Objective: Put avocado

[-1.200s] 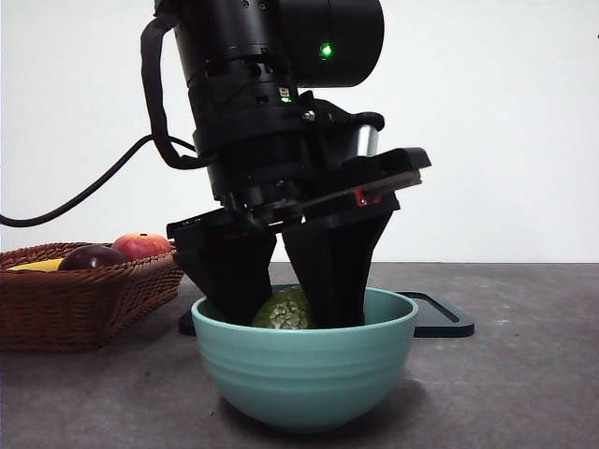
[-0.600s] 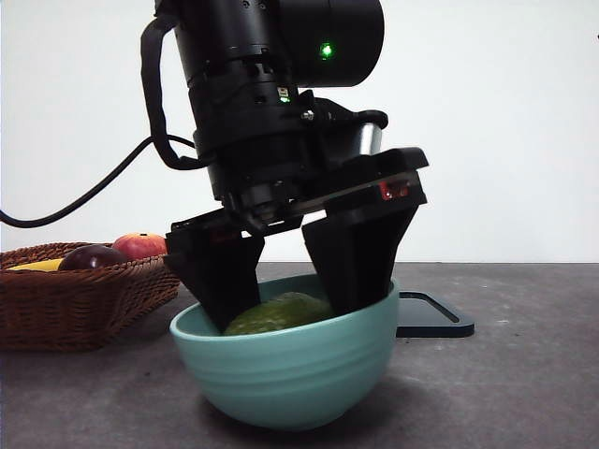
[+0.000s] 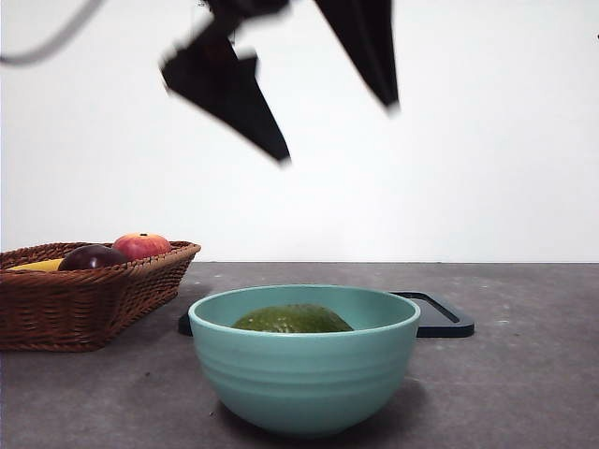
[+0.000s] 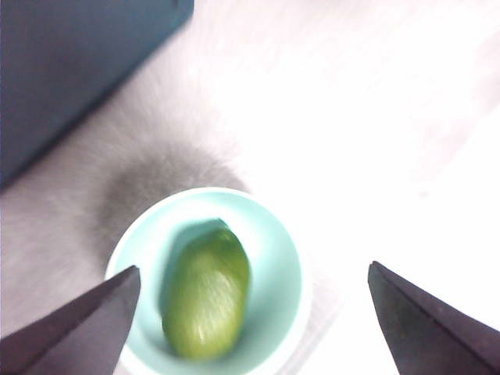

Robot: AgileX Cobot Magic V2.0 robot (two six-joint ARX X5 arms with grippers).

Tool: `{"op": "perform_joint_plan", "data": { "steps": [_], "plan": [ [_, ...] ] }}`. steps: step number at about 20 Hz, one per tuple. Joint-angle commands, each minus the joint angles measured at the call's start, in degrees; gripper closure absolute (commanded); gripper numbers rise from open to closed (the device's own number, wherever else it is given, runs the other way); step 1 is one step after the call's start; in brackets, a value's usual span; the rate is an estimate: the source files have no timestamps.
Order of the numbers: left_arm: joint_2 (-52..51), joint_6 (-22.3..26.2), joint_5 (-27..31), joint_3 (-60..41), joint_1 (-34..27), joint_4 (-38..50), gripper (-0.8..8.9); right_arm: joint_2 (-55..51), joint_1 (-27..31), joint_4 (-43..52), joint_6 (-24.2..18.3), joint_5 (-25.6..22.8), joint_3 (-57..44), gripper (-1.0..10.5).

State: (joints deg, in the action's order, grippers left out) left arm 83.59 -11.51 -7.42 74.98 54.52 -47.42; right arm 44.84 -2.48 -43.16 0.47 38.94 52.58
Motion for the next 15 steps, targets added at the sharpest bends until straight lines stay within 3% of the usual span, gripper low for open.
{"op": "perform_joint_plan", "data": {
  "steps": [1,8,13,15],
  "plan": [
    [-6.21,0.20,0.26,0.98,0.68,-1.57,3.46,0.39,-0.09,0.22,0.57,0.07,0.90,3.9],
    [-30.14,4.04,11.43,0.94,0.59,-10.54,3.46,0.39,-0.09,-2.36,0.66,0.07,0.90,3.9],
    [-45.57,4.39,12.39,-1.31,0.57,-13.66,3.46,0.39,-2.99,-2.58,2.12,-0.20,0.90,3.9],
    [-51.34,4.39,12.41,-3.72,0.57,-13.77,3.46,0.42,-5.44,-2.54,3.21,-3.54,0.90,3.9]
  ]
}}
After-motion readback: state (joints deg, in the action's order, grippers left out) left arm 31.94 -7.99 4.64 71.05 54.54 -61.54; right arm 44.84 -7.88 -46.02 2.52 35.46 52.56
